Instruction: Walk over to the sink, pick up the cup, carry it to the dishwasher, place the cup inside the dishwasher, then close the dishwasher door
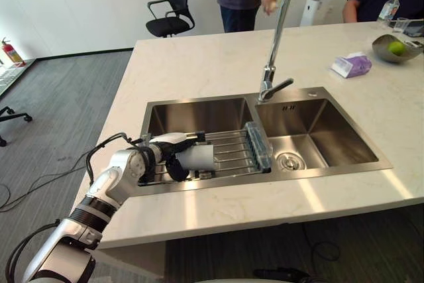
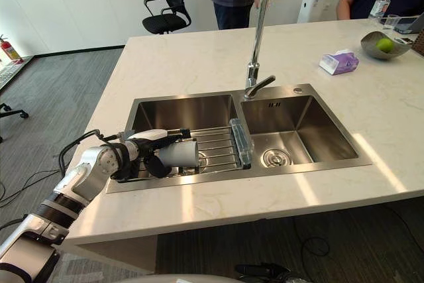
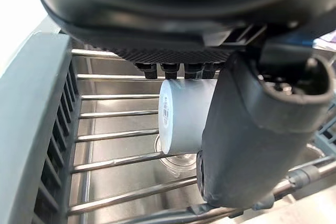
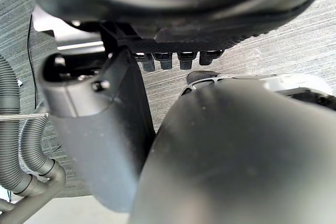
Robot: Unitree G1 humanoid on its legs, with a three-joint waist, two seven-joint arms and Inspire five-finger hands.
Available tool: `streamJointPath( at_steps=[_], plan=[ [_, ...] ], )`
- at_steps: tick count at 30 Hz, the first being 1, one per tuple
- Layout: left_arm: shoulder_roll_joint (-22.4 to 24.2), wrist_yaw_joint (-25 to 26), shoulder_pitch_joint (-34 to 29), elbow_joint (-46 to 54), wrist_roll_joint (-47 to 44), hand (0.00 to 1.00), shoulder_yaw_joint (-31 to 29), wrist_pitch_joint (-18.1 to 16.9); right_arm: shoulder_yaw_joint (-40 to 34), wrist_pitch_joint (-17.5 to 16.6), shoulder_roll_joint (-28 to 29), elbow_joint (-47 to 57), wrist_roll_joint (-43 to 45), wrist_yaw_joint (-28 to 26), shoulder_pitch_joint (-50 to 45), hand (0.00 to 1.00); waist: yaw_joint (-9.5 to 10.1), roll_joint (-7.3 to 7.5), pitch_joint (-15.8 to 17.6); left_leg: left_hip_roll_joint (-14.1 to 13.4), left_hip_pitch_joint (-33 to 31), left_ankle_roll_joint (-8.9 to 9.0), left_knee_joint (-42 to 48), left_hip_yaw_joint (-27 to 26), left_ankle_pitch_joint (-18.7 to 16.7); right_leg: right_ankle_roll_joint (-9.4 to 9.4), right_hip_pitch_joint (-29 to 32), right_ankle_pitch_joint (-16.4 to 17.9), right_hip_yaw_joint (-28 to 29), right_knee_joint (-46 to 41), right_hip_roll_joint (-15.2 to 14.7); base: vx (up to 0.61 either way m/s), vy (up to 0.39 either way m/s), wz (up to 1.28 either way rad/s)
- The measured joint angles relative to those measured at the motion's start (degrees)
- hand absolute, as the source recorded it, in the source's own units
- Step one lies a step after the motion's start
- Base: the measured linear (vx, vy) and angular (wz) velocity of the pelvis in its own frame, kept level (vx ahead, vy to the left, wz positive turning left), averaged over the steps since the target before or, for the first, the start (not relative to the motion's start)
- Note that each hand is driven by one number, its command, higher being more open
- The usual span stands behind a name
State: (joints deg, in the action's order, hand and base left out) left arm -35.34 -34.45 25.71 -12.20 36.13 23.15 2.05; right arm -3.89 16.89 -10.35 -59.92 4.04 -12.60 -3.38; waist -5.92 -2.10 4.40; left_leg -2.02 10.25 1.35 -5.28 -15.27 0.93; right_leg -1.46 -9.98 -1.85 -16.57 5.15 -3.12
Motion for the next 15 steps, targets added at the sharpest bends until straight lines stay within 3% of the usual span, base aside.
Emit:
streamJointPath(
  at_steps=[3, 4, 11, 15],
  plan=[
    [0.69, -0.05, 1.03, -1.26, 1.69, 1.0, 1.13, 0.08, 0.79, 0.03, -0.05, -0.23, -0.35, -0.1, 0.59, 1.0, -0.58, 0.02, -0.02, 0.0, 0.19, -0.05, 0.0, -0.08, -0.03, 0.0, -0.12, 0.01, 0.09, 0.01, 0.0, 0.0, 0.0, 0.0],
    [0.91, -0.11, 1.35, -1.94, 2.17, 0.0, 1.26, 0.28, 0.96, 0.05, -0.09, -0.24, -1.0, -0.15, 0.78, 1.0, -1.03, 0.03, -0.02, 0.0, 0.23, -0.08, 0.0, -0.17, -0.05, -0.01, -0.13, 0.01, 0.17, 0.01, 0.0, 0.0, 0.0, 0.0],
    [2.5, -0.64, 3.51, -4.1, 3.99, 0.0, 3.25, 1.66, 1.08, 0.04, -0.2, -0.25, -1.4, -0.23, 1.15, 1.0, -1.47, 0.04, -0.06, 0.0, 0.44, -0.42, 0.0, -1.01, -0.34, -0.01, -0.02, 0.01, 0.82, 0.03, 0.02, 0.0, 0.0, -0.05],
    [2.9, 2.94, 3.5, -6.05, 4.6, 0.0, 3.34, 2.54, 2.12, 0.18, -0.36, -0.25, -1.43, -0.21, 1.49, 1.0, -2.03, 0.06, -0.06, 0.0, 0.46, -0.44, 0.01, -1.07, -0.4, -0.02, -0.01, 0.01, 0.84, 0.03, 0.02, 0.0, 0.0, 0.0]
  ],
)
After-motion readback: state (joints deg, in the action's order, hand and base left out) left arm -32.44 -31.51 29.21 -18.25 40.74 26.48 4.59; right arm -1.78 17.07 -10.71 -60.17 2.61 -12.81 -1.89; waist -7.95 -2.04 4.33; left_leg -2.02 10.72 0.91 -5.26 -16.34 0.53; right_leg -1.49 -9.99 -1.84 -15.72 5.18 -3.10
